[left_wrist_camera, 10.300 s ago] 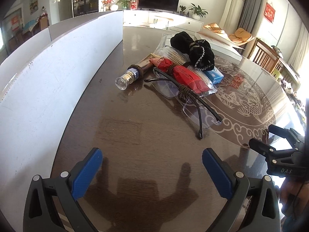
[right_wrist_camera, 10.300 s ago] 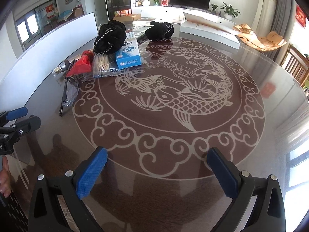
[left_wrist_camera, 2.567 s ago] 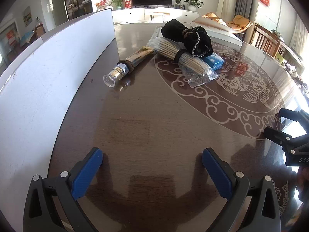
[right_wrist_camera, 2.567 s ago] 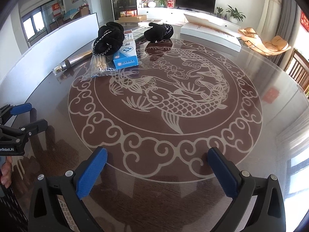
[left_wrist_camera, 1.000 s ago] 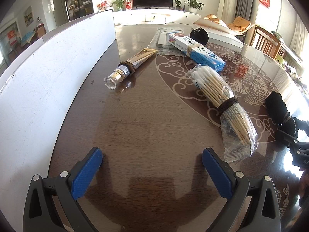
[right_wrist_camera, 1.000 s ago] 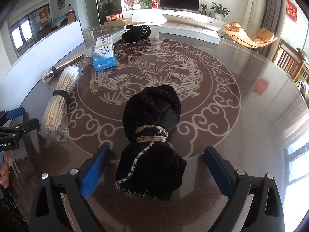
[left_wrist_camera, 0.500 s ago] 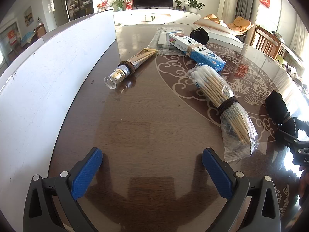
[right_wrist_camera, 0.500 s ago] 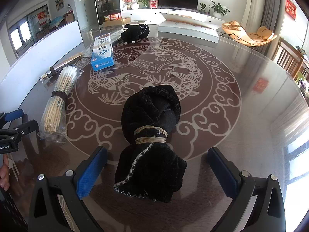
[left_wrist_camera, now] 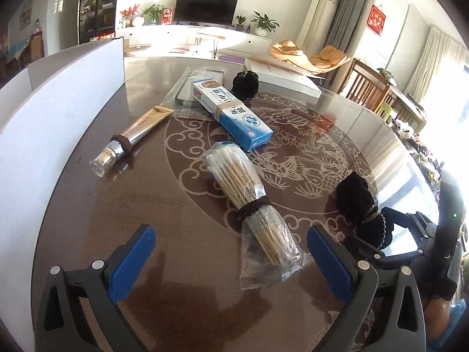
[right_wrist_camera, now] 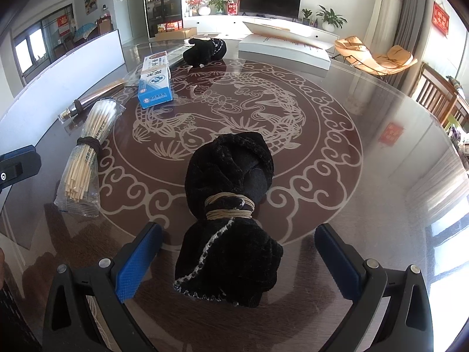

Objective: Organize objects
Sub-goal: 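Grasp the cotton swab bag with the left tool while the right tool holds the black bundle, then hold the swab bag in the left tool and the black bundle in the right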

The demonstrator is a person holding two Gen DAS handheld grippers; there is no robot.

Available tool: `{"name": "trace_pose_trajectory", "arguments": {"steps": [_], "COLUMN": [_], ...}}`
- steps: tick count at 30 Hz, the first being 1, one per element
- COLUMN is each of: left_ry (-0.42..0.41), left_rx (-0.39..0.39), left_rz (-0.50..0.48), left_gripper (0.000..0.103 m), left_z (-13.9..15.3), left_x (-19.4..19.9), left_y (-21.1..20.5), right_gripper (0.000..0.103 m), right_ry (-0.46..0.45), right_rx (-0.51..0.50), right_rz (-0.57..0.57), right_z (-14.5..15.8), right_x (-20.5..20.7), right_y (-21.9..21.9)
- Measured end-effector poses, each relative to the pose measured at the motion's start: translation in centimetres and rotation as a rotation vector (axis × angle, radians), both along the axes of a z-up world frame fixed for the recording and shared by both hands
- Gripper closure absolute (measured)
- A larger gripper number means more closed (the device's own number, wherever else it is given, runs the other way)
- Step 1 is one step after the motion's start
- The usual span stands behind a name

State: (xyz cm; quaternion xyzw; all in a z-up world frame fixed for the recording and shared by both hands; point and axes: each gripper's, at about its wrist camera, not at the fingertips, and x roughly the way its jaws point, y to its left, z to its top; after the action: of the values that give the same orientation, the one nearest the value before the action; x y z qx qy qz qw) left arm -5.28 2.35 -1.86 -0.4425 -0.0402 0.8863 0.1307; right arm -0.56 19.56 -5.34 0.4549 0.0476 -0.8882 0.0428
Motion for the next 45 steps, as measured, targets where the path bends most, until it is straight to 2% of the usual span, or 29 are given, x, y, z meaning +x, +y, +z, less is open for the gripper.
{"name": "trace_pose_trajectory", "arguments": {"steps": [3, 4, 5, 7, 9, 12, 14, 15, 17, 18, 19, 21, 45], "left_ry": [-0.061, -0.079, -0.052, -0.023, -0.012, 0.015, 0.009, -0.002, -0.011, -0.006, 0.016, -0.006, -0.007], "left_rx": [-0.066, -0.087, -0.131, -0.193, -0.214, -0.244, -0.22, -0.201, -0.219, -0.248, -0.241, -0.195, -0.196], "left_rz": [0.011, 0.015, 0.019, -0.03, -0.08, -0.058, -0.039, -0.039, -0.023, 0.006, 0.031, 0.054, 0.061], "left_gripper": [0.0, 0.007, 0.015, 0.058, 0.072, 0.07, 0.065, 0.058, 0.034, 0.003, 0.0, 0.0, 0.0], "left_z": [-1.6, -2.1, -2.0, -1.8, -1.6, -1.5, -1.5, -1.5, -1.8, -2.1, -2.3, -2.6, -2.7], "left_x": [-2.5, -2.9, -3.0, -2.8, -1.9, -0.8, -1.1, -1.6, -2.4, -2.7, -2.8, -3.1, -3.1], "left_y": [2.5, 2.9, 3.3, 3.9, 3.2, 0.5, -1.3, -1.8, -2.3, -2.4, -2.7, -3.5, -3.5], "right_gripper": [0.0, 0.0, 0.0, 0.0, 0.0, 0.0, 0.0, 0.0, 0.0, 0.0, 0.0, 0.0, 0.0], "right_ry": [-0.004, -0.005, -0.005, -0.003, -0.003, 0.0, 0.004, 0.004, 0.002, 0.001, 0.0, -0.001, 0.003], "right_rx": [-0.009, -0.012, -0.012, -0.011, -0.01, -0.003, 0.004, 0.005, 0.003, 0.0, -0.002, -0.004, 0.004], "right_rz": [-0.001, -0.001, -0.003, -0.012, -0.018, -0.024, -0.023, -0.023, -0.024, -0.024, -0.024, -0.025, -0.035], "right_z": [0.0, 0.0, 0.0, 0.0, 0.0, 0.0, 0.1, 0.1, 0.1, 0.1, 0.1, 0.1, 0.1], "right_x": [0.0, 0.0, 0.0, 0.0, -0.1, 0.0, 0.0, 0.0, 0.0, 0.0, 0.0, 0.0, 0.0], "right_y": [0.0, 0.1, 0.1, 0.2, 0.3, 0.2, 0.2, 0.1, 0.2, 0.2, 0.3, 0.3, 0.4]}}
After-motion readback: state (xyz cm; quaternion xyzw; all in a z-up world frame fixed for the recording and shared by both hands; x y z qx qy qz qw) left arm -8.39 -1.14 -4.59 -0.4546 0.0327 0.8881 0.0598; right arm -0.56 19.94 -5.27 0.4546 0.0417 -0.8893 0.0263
